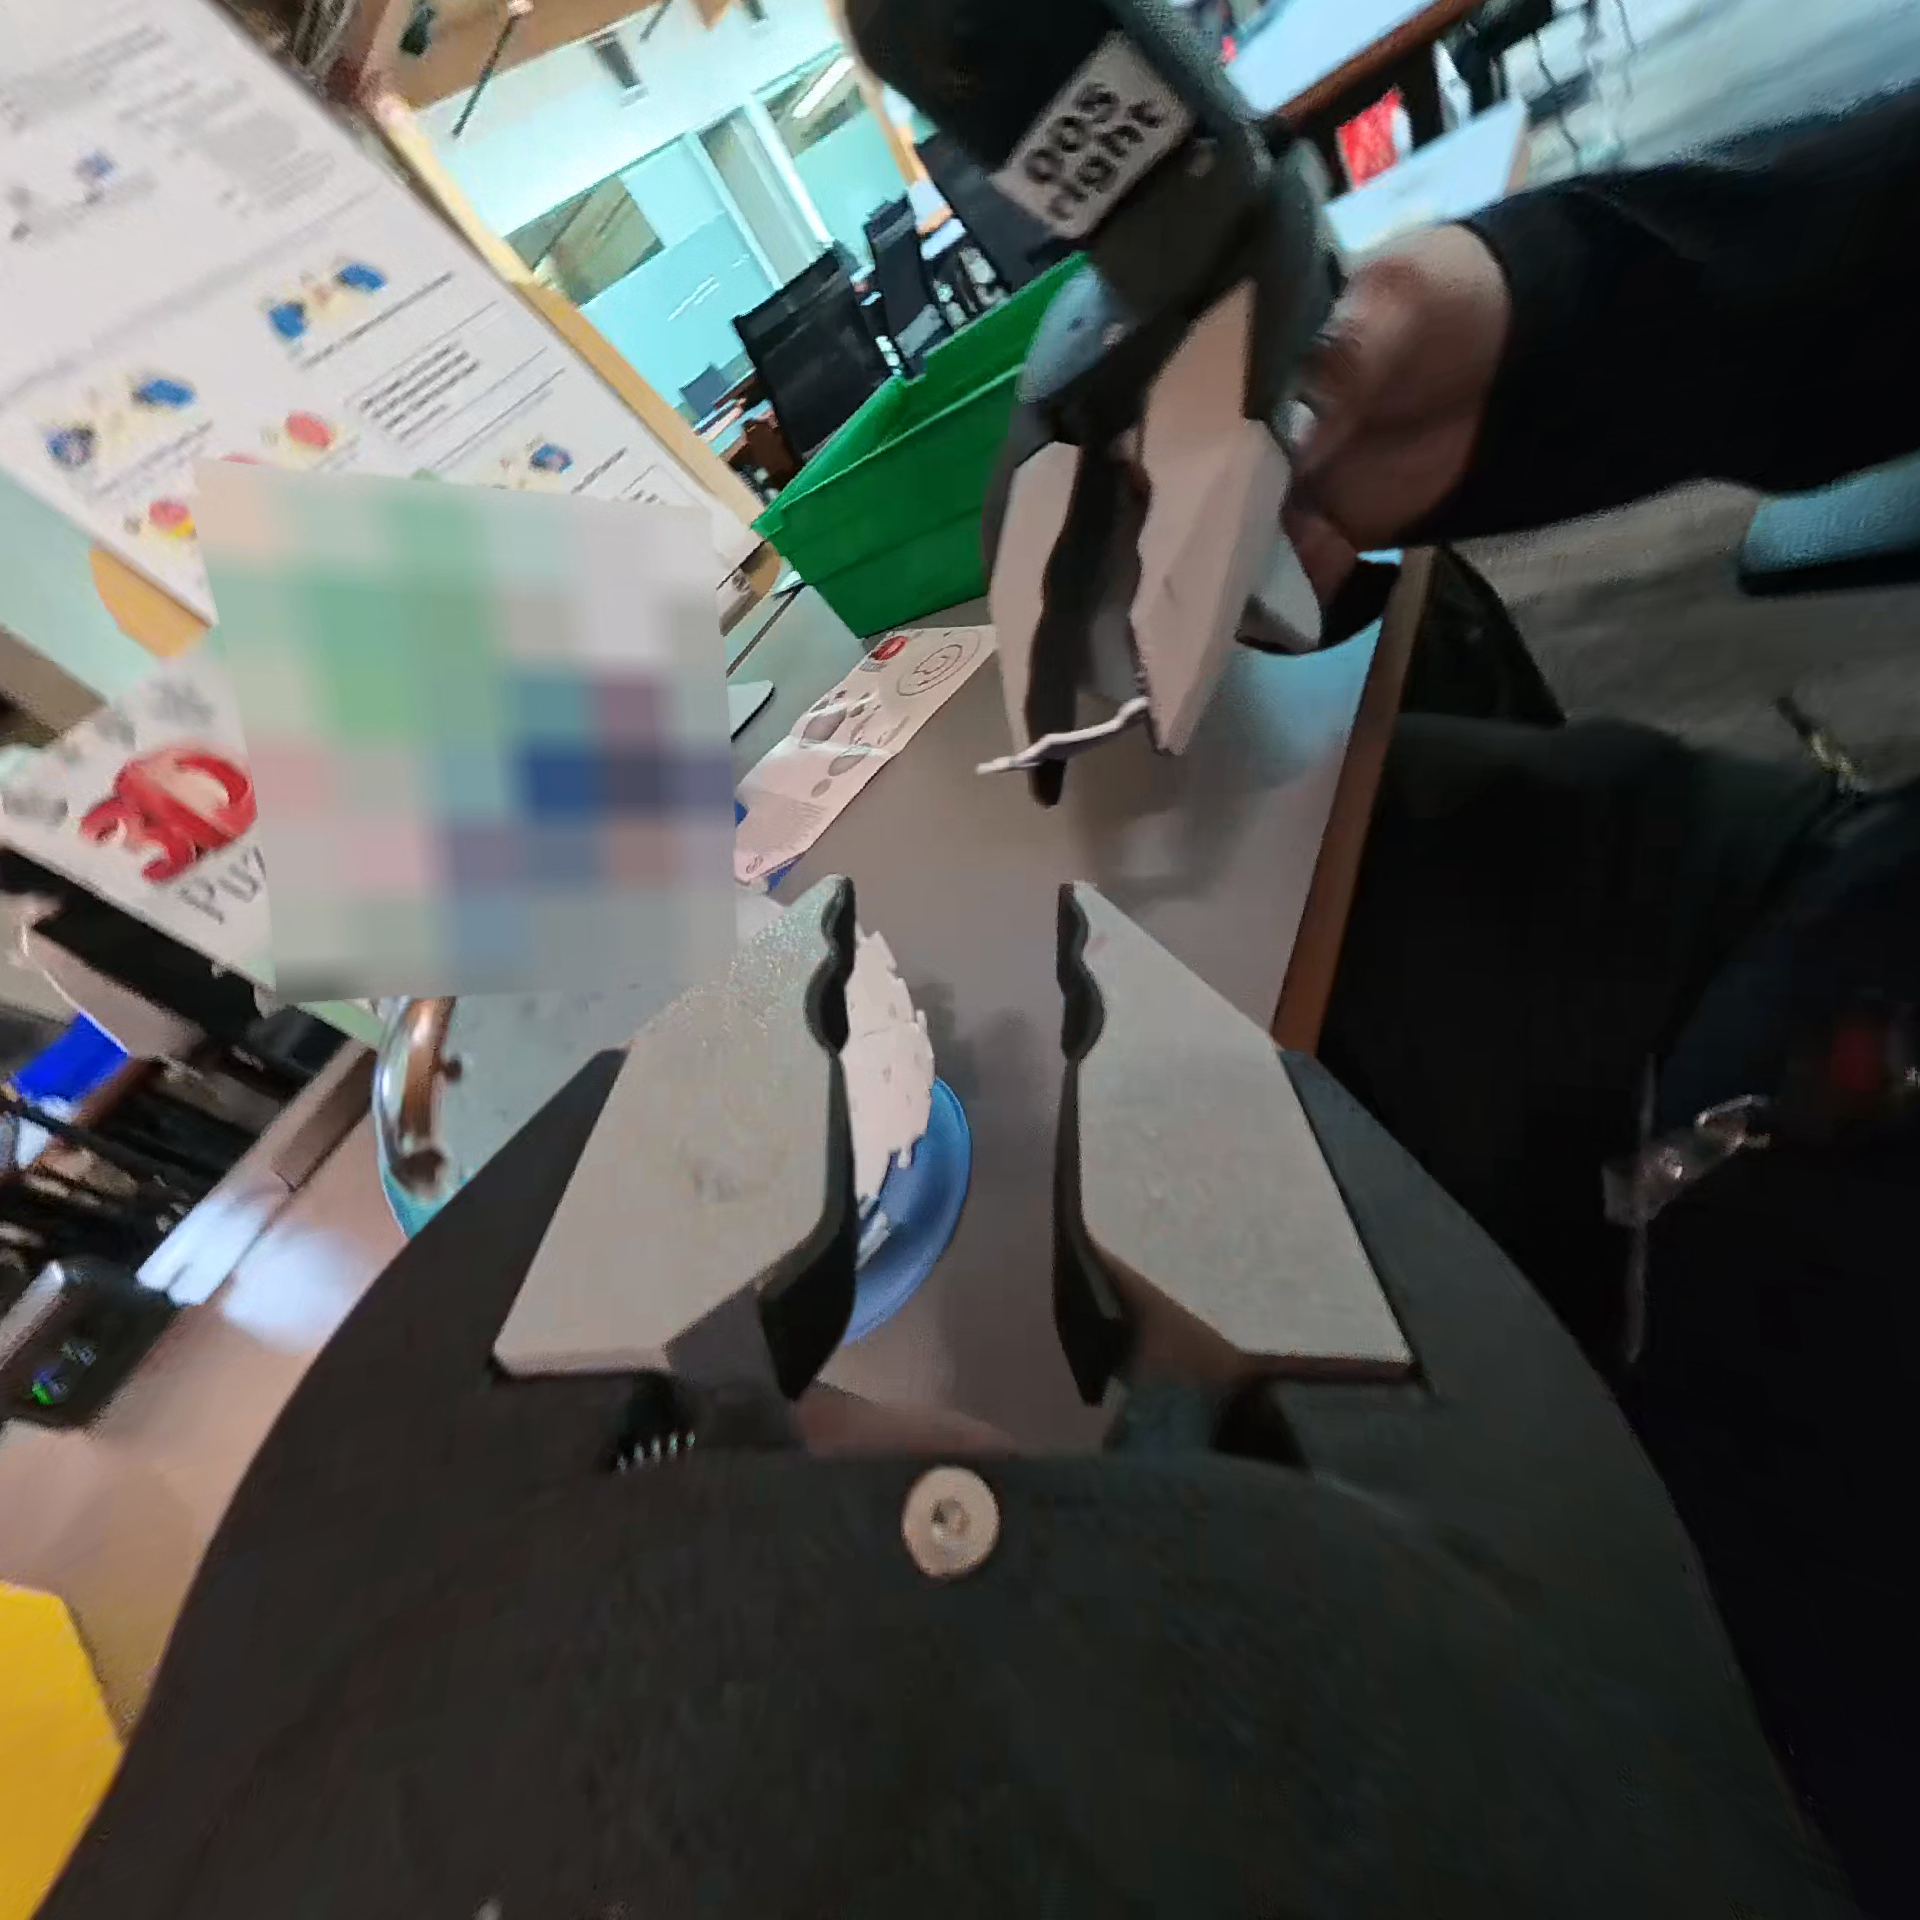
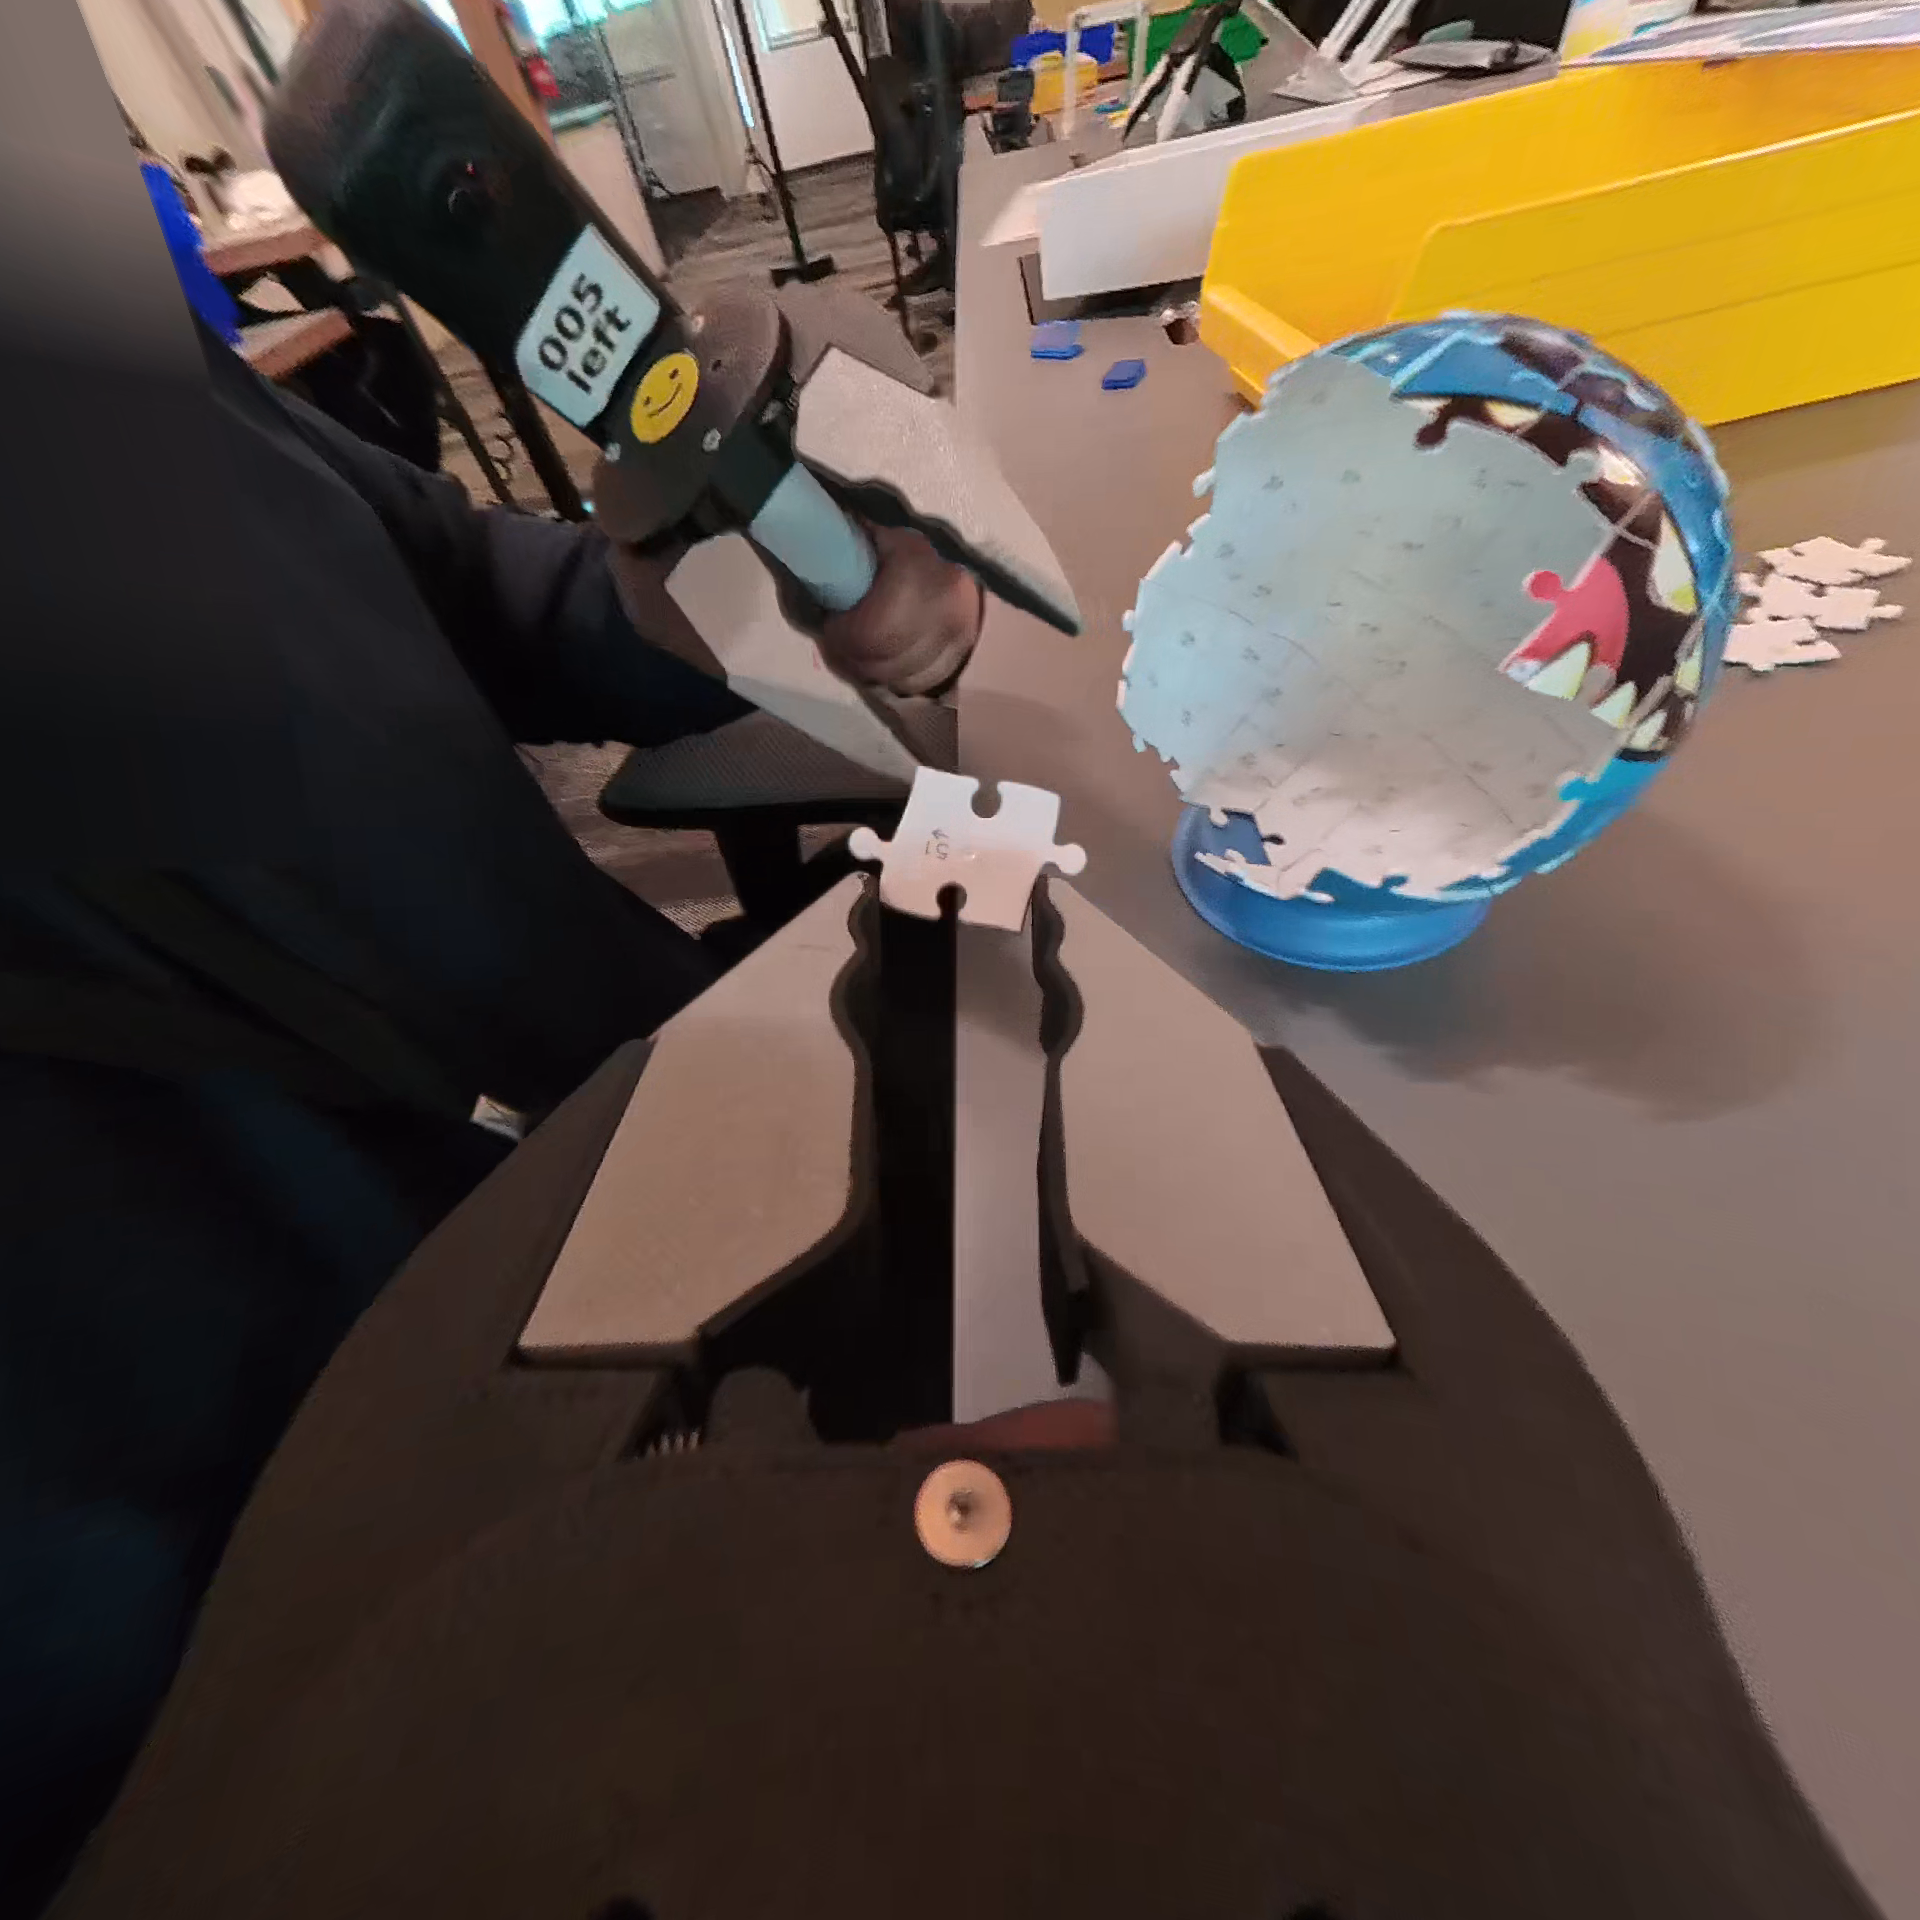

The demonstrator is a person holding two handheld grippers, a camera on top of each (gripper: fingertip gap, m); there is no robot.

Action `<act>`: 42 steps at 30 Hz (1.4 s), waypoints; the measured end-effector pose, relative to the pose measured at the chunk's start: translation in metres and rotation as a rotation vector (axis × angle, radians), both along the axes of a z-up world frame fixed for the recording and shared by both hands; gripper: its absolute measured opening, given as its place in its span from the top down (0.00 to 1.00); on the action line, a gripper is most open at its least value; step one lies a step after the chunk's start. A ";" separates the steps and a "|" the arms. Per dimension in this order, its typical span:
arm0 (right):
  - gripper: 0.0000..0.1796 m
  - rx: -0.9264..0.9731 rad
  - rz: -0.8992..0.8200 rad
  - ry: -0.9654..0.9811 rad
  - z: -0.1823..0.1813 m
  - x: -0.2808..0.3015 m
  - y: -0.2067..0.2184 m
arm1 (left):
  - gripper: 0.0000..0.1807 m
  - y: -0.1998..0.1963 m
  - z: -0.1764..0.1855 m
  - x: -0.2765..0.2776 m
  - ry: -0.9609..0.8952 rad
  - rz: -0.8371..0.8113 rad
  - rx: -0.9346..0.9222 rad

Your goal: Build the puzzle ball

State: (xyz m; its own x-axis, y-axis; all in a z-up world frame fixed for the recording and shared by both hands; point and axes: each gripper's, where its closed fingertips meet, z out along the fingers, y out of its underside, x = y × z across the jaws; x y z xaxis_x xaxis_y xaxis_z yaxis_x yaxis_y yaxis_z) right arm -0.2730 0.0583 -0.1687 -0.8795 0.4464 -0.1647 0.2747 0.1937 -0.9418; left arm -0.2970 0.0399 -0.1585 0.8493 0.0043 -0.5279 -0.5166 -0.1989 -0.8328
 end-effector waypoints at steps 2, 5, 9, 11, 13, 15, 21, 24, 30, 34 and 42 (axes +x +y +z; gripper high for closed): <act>0.85 -0.021 0.051 -0.031 0.002 0.004 -0.007 | 0.80 0.005 -0.002 0.003 0.066 -0.029 -0.033; 0.85 -0.005 0.104 -0.056 -0.001 0.009 -0.017 | 0.81 0.010 -0.002 0.013 0.112 -0.086 -0.036; 0.86 0.008 0.136 -0.076 -0.005 0.010 -0.023 | 0.90 0.010 0.001 0.026 0.141 -0.165 -0.026; 0.86 -0.005 0.153 -0.084 -0.004 0.011 -0.025 | 0.95 0.010 0.000 0.023 0.145 -0.158 -0.031; 0.86 -0.014 0.158 -0.083 -0.003 0.010 -0.025 | 0.98 0.009 0.000 0.023 0.141 -0.174 -0.025; 0.86 -0.011 0.157 -0.091 -0.005 0.007 -0.026 | 1.00 0.009 -0.001 0.024 0.126 -0.179 -0.017; 0.86 0.065 0.170 -0.127 -0.017 0.004 -0.017 | 0.80 0.007 -0.009 0.016 0.119 -0.184 -0.077; 0.86 0.142 0.193 -0.154 -0.021 0.003 -0.010 | 0.75 0.006 -0.018 0.020 0.179 -0.232 -0.162; 0.86 0.304 0.278 -0.223 -0.028 0.007 -0.005 | 0.77 0.015 -0.017 0.022 0.279 -0.290 -0.203; 0.86 0.339 0.322 -0.251 -0.031 0.009 -0.010 | 0.82 0.019 -0.022 0.026 0.331 -0.319 -0.226; 0.86 0.333 0.321 -0.227 -0.032 0.005 -0.012 | 0.98 0.014 -0.031 0.024 0.335 -0.326 -0.257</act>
State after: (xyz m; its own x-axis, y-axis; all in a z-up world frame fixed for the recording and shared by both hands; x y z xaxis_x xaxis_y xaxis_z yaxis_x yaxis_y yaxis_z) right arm -0.2684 0.0464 -0.2003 -0.9393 0.2210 -0.2625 0.3430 0.5809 -0.7382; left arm -0.2728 0.0539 -0.1890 0.5696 -0.3972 -0.7196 -0.8150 -0.1595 -0.5571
